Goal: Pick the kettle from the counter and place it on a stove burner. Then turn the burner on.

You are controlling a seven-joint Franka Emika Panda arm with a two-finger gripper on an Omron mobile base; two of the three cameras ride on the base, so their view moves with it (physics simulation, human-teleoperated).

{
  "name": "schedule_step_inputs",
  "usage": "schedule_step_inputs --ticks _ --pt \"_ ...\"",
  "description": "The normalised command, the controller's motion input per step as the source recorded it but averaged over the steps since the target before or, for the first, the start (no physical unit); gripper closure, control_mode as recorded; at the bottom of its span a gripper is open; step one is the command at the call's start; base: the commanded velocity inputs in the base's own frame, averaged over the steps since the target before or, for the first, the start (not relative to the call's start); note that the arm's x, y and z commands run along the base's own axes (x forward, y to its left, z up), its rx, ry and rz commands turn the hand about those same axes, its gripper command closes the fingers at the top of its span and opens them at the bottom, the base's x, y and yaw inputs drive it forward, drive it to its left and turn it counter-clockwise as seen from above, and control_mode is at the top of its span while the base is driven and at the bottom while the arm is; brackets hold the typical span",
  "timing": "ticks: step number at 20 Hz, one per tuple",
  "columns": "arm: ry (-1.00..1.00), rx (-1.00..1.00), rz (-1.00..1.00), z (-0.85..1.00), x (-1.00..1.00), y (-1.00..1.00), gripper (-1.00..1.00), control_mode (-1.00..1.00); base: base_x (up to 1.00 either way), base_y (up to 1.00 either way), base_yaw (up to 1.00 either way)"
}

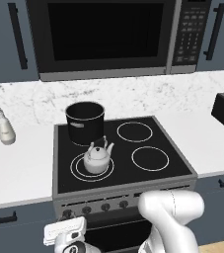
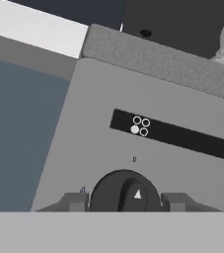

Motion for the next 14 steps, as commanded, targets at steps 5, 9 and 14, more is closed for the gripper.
schedule_step_inputs --ticks 5,9,14 --pt "0.17 -0.55 0.00 -0.05 0.02 0.58 1.00 -1.00 0.00 0.00 0.00" --pt "0.30 -0.58 0.00 -0.09 0.09 0.61 1.00 -1.00 0.00 0.00 0.00" --pt "0.30 -0.57 0.00 -0.06 0.11 0.61 1.00 -1.00 0.00 0.00 0.00"
